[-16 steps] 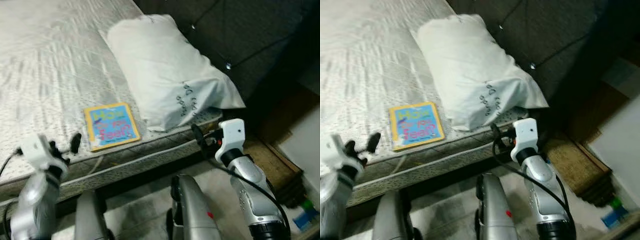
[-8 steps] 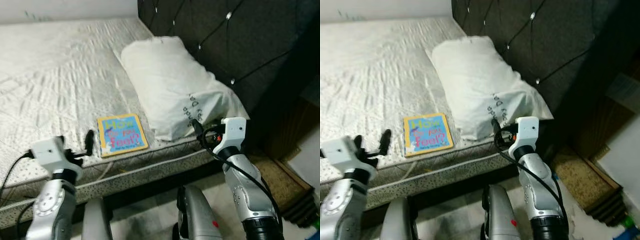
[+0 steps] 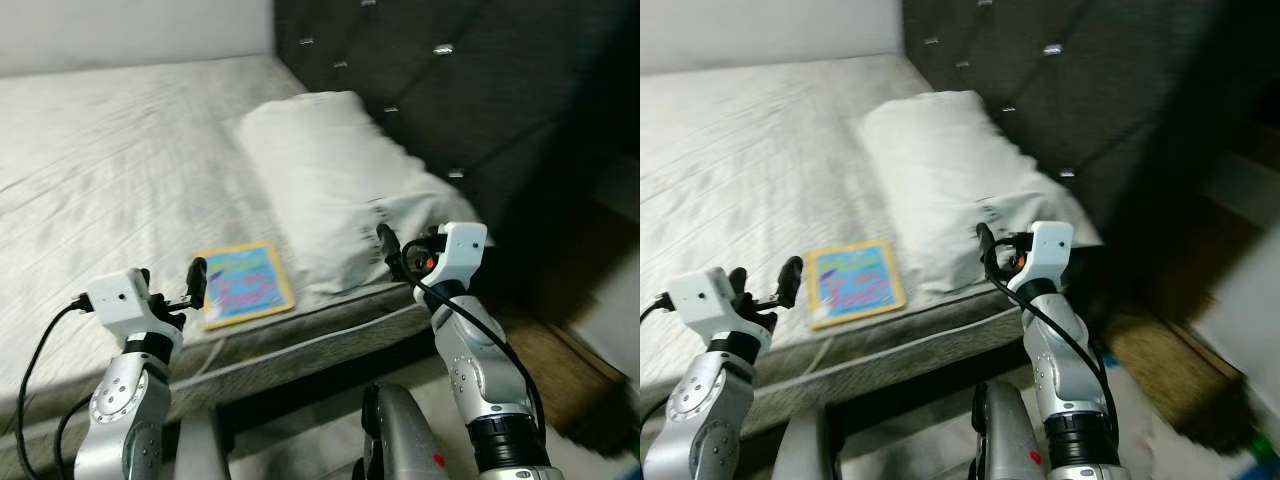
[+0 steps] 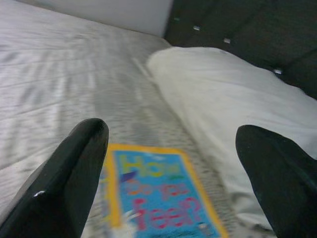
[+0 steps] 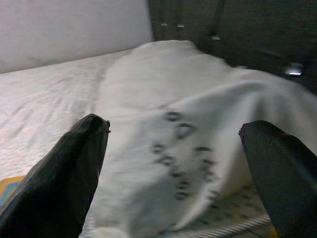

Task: Clean up the room

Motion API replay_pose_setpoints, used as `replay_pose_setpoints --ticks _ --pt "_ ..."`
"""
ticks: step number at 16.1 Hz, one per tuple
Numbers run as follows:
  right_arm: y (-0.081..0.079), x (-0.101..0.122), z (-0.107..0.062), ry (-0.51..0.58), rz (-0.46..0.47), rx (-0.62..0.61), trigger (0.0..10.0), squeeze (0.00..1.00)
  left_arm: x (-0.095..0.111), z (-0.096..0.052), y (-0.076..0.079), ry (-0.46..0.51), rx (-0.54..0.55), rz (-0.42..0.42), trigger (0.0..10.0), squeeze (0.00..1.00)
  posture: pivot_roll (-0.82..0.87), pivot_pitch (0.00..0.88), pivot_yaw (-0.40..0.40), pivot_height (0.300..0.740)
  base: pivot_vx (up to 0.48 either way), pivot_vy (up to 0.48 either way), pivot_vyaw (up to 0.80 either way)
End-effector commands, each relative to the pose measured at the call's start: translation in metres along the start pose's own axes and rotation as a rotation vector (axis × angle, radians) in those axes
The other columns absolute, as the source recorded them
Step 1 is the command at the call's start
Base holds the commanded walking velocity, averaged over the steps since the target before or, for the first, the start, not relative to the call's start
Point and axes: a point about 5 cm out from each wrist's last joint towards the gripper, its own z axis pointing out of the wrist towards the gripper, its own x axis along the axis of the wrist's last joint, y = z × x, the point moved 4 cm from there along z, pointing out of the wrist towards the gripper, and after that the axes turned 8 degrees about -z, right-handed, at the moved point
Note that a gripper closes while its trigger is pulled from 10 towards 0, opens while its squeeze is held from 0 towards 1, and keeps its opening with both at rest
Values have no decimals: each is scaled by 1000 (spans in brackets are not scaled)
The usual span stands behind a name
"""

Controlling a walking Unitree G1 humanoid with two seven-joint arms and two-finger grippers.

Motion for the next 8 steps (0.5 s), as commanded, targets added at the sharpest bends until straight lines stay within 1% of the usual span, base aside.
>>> replay_pose_setpoints --ticks 1,5,8 --pt "4 5 3 16 -3 -12 10000 0 -1 2 2 -1 -1 8 10000 0 -1 0 -20 564 0 0 -431" --pt "6 3 6 18 -6 -19 10000 0 -4 7 2 -4 -2 10 10000 0 1 0 -14 602 0 0 -438" --pt "6 0 7 15 0 -22 10000 0 -5 13 7 -2 -11 10 10000 0 1 0 -4 623 0 0 -438"
